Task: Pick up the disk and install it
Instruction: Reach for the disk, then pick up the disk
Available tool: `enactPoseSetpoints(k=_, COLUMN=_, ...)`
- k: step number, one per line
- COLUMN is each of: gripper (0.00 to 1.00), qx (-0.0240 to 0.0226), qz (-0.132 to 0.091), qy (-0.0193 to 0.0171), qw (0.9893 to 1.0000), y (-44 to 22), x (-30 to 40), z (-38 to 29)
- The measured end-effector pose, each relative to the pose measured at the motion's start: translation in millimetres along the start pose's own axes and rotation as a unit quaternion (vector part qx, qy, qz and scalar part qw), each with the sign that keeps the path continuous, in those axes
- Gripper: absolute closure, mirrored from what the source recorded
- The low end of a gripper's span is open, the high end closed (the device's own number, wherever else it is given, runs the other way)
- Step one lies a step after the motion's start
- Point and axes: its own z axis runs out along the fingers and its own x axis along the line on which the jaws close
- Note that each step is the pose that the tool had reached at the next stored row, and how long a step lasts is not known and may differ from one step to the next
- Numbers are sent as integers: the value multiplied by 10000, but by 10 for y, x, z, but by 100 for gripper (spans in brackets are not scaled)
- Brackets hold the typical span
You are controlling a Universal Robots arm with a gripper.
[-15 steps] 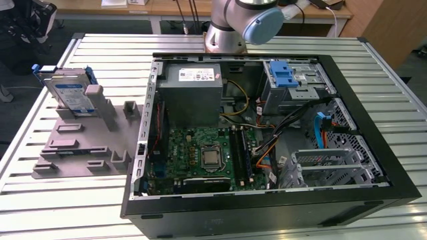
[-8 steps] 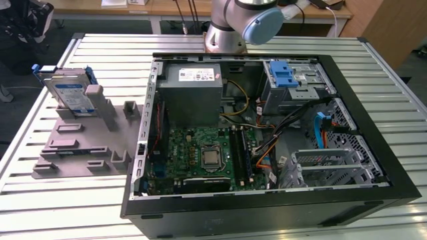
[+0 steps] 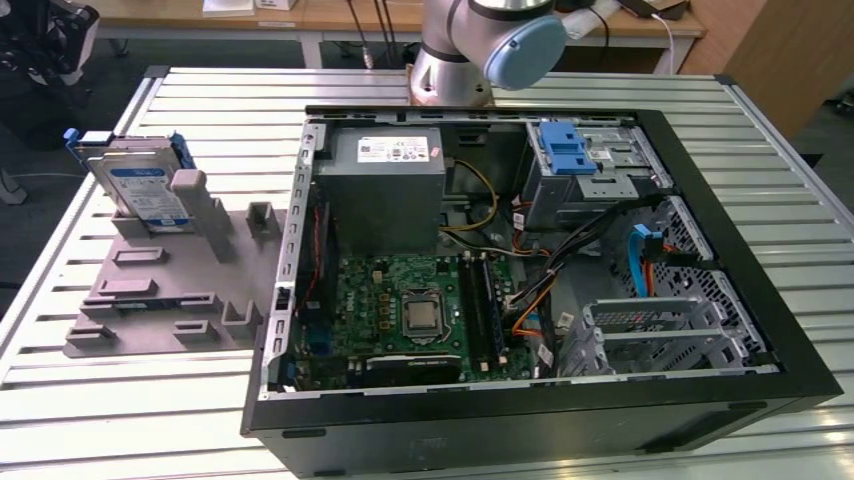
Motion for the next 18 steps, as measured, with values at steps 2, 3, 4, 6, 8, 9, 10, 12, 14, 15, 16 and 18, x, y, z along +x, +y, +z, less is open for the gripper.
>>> enactPoseSetpoints(k=2, gripper=89, qx=0, qz=-1, qy=1, qw=10000, y=-1, x=15, z=-1)
enactPoseSetpoints(k=3, gripper=89, qx=0, qz=-1, qy=1, qw=10000, y=-2, x=17, z=-1)
enactPoseSetpoints(k=4, gripper=89, qx=0, qz=0, qy=0, qw=10000, y=-1, x=19, z=-1)
enactPoseSetpoints(k=6, gripper=89, qx=0, qz=0, qy=0, qw=10000, y=-1, x=20, z=-1)
enactPoseSetpoints(k=8, gripper=89, qx=0, qz=0, qy=1, qw=10000, y=-1, x=20, z=-1)
enactPoseSetpoints(k=9, gripper=89, qx=0, qz=0, qy=0, qw=10000, y=-1, x=20, z=-1)
enactPoseSetpoints(k=10, gripper=89, qx=0, qz=0, qy=1, qw=10000, y=-2, x=20, z=-1)
enactPoseSetpoints(k=12, gripper=89, qx=0, qz=0, qy=0, qw=10000, y=-2, x=21, z=-1)
enactPoseSetpoints(k=14, gripper=89, qx=0, qz=0, qy=0, qw=10000, y=-2, x=21, z=-1)
enactPoseSetpoints(k=15, gripper=89, qx=0, qz=-2, qy=1, qw=10000, y=-2, x=21, z=-1)
enactPoseSetpoints(k=16, gripper=89, qx=0, qz=-10, qy=1, qw=10000, y=-1, x=21, z=-1)
enactPoseSetpoints(k=18, gripper=89, qx=-2, qz=-82, qy=5, qw=10000, y=-1, x=22, z=-1)
